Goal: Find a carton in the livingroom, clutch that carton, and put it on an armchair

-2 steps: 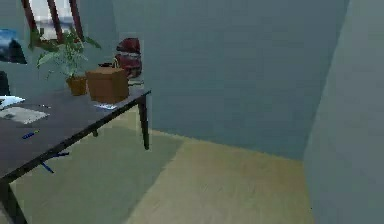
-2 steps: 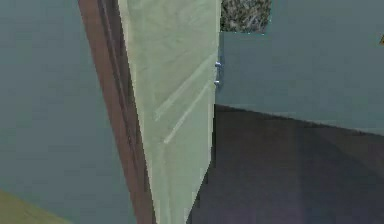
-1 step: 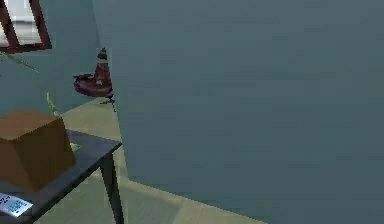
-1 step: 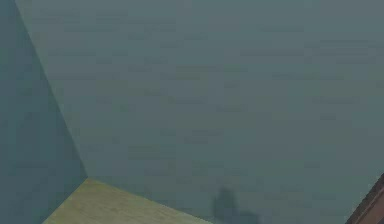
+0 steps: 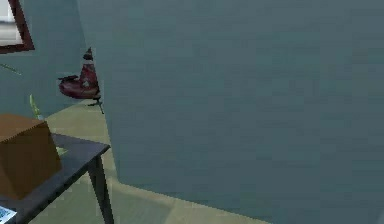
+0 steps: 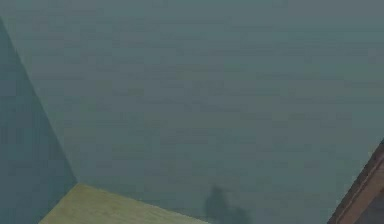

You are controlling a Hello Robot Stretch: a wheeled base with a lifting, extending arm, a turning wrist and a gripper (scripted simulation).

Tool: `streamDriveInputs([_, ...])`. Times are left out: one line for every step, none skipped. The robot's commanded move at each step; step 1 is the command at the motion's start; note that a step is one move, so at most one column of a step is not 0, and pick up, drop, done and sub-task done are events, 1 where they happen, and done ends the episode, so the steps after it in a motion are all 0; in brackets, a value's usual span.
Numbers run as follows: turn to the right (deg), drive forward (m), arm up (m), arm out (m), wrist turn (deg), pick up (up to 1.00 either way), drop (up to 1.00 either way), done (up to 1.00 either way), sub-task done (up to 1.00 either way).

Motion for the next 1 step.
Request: streamDriveInputs([0.0, 0.10, 0.00, 0.00, 0.0, 0.00, 0.00, 0.00, 0.00])
